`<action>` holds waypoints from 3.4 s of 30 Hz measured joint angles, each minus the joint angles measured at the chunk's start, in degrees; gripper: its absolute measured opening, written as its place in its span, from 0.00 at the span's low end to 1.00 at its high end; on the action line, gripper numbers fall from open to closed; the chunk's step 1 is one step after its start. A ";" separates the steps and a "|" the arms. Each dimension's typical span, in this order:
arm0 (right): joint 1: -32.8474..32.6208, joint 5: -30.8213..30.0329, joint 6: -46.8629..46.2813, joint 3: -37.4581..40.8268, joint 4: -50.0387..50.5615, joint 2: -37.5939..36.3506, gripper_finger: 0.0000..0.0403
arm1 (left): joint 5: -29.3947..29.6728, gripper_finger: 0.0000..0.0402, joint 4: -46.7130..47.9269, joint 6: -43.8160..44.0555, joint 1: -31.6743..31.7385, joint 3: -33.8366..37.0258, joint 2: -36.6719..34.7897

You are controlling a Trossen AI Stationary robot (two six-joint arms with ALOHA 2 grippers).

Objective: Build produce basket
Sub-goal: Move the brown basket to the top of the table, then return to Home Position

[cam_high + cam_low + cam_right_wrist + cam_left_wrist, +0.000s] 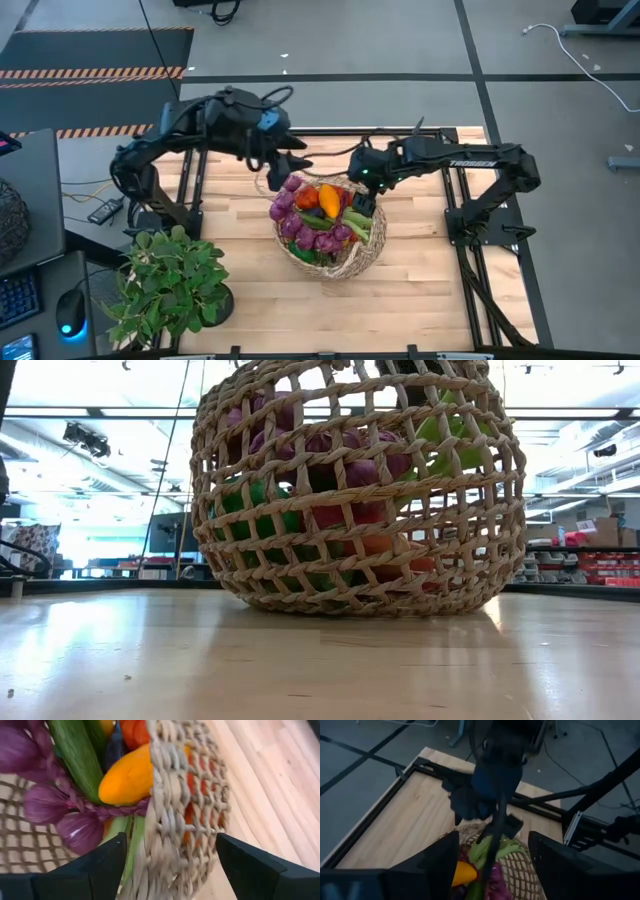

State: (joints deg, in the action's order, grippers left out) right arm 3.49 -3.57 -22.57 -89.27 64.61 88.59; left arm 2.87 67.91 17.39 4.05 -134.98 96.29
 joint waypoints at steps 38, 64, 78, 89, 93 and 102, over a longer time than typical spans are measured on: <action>15.81 -8.68 26.08 -0.02 -19.28 5.25 0.08 | 0.55 0.43 0.34 1.51 0.02 0.00 -1.57; 24.84 -5.34 26.34 -1.56 -32.56 11.11 0.22 | 2.05 0.43 -1.23 1.43 0.02 -0.02 -1.53; 30.16 7.04 26.47 -3.08 -34.63 11.34 0.28 | 2.31 0.43 -1.28 1.49 0.07 -0.02 -1.53; 30.03 11.19 25.00 -0.29 -32.10 13.36 0.64 | 2.48 0.43 -3.11 3.02 0.31 0.00 -1.53; 30.46 11.18 26.59 -0.11 -32.54 12.97 0.71 | 2.51 0.43 -4.62 3.30 0.33 0.00 -1.51; 31.17 11.69 28.45 -6.07 -32.77 8.33 0.73 | 2.49 0.43 -5.08 4.59 0.62 0.00 -1.51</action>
State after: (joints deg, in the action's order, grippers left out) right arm 34.65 8.12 5.88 -95.34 31.84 96.92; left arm 5.37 62.83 21.98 4.67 -134.98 94.78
